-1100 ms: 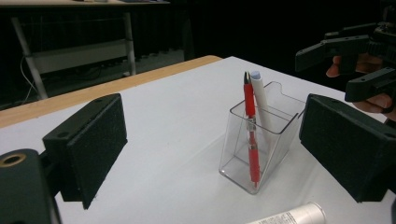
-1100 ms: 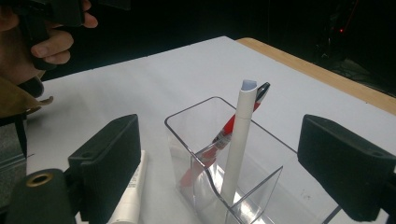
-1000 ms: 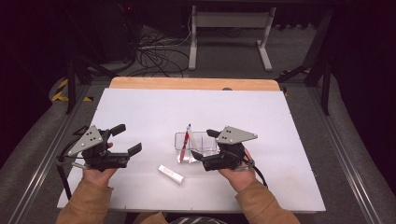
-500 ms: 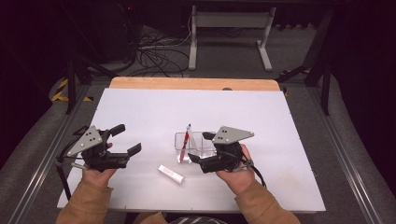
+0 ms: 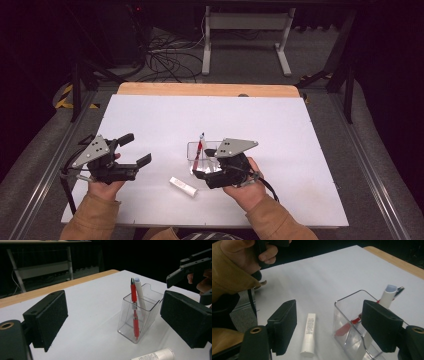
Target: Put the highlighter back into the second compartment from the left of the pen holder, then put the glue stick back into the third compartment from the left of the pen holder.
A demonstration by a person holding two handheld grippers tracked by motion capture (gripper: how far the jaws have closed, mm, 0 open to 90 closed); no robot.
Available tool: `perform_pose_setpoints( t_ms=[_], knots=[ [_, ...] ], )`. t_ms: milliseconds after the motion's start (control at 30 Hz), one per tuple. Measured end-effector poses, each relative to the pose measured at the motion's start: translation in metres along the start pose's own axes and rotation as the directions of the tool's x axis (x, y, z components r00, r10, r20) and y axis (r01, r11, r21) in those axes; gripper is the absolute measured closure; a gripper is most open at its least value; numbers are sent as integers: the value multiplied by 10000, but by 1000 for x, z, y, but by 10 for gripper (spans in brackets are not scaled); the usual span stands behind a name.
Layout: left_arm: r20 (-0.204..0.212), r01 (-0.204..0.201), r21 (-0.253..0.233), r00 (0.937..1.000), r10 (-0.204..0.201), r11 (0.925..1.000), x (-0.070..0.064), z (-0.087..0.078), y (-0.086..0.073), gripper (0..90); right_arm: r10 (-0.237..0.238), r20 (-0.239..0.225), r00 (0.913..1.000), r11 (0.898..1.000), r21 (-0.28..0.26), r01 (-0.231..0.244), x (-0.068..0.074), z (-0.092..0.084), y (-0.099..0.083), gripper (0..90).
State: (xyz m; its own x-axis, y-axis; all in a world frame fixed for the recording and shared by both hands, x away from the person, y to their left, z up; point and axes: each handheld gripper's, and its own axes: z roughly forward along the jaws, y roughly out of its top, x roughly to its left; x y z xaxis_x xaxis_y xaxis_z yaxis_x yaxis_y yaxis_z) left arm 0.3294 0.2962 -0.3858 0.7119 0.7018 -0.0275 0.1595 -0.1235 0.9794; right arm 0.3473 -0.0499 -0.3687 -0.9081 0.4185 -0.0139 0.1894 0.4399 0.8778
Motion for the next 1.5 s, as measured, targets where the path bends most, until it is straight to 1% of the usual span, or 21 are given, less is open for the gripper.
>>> perform_pose_setpoints(
  t_ms=[200,267,500,633,767,833,900,933,967,1000,1033,1067,1133,1167,1200,1233,1267,1300,1333,1433,1500],
  knots=[
    [8,86,10,10000,-86,10000,0,1,-1,83,-90,-227,9997,9995,317,97,6,11,2,296],
    [2,23,32,10000,-23,10000,0,0,-1,83,-71,-286,9996,9993,372,82,6,14,2,296],
    [32,34,13,10000,-34,10000,0,1,-1,83,-86,-376,9993,9978,653,110,10,22,0,296],
    [81,34,53,10000,-35,10000,-1,2,-1,83,-91,-435,9990,9974,705,122,10,25,-2,298],
    [221,-9,186,9998,5,9998,-1,4,-2,83,-93,-476,9988,9976,677,125,11,24,-2,298],
    [312,-158,274,9994,149,9995,-1,5,-2,82,-96,-478,9988,9981,597,124,11,23,-1,298],
    [646,-182,444,9978,153,9988,-2,8,-2,80,-121,-487,9987,9986,514,146,11,22,-1,298],
    [741,-400,641,9966,352,9971,-2,9,-2,79,-132,-503,9986,9988,472,156,11,21,-1,298],
    [973,-556,870,9941,471,9947,-3,11,-1,78,-145,-480,9987,9989,441,167,11,20,-1,298],
    [1318,-796,1064,9891,653,9911,-4,13,-1,76,-172,-493,9986,9991,384,191,12,19,-1,297],
    [1318,-796,1064,9891,653,9911,-4,13,-1,77,-172,-493,9986,9991,384,191,12,19,-1,297],
    [1906,-1304,1437,9764,1019,9810,-7,18,-1,81,-213,-519,9984,9993,288,228,11,15,-1,294],
    [2381,-1662,1771,9636,1216,9701,-10,23,-1,100,-232,-514,9984,9995,182,241,11,12,0,293],
    [2623,-1775,1937,9571,1234,9649,-11,25,-1,113,-260,-501,9984,9996,137,267,10,10,0,292],
    [2831,-1955,2112,9500,1315,9577,-12,28,-1,126,-275,-497,9984,9996,81,280,10,8,0,291],
    [2977,-2105,2235,9445,1390,9517,-14,31,-1,126,-278,-480,9985,9996,33,280,10,6,0,288],
    [3190,-2172,2345,9379,1361,9475,-16,35,-2,126,-268,-470,9985,9996,-6,268,9,4,0,285],
    [3346,-2199,2436,9332,1310,9446,-18,38,-2,130,-278,-449,9986,9996,-62,276,9,2,0,280],
    [3500,-2318,2567,9272,1333,9383,-20,42,-2,132,-269,-433,9987,9996,-119,264,8,-1,-1,275],
    [3840,-2912,2941,9082,1665,9103,-25,52,-1,137,-278,-317,9991,9989,-382,266,5,-9,-3,258],
    [4067,-3260,3246,8956,1801,8879,-28,58,-2,139,-263,-211,9994,9981,-559,251,3,-15,-4,245]
  ],
)
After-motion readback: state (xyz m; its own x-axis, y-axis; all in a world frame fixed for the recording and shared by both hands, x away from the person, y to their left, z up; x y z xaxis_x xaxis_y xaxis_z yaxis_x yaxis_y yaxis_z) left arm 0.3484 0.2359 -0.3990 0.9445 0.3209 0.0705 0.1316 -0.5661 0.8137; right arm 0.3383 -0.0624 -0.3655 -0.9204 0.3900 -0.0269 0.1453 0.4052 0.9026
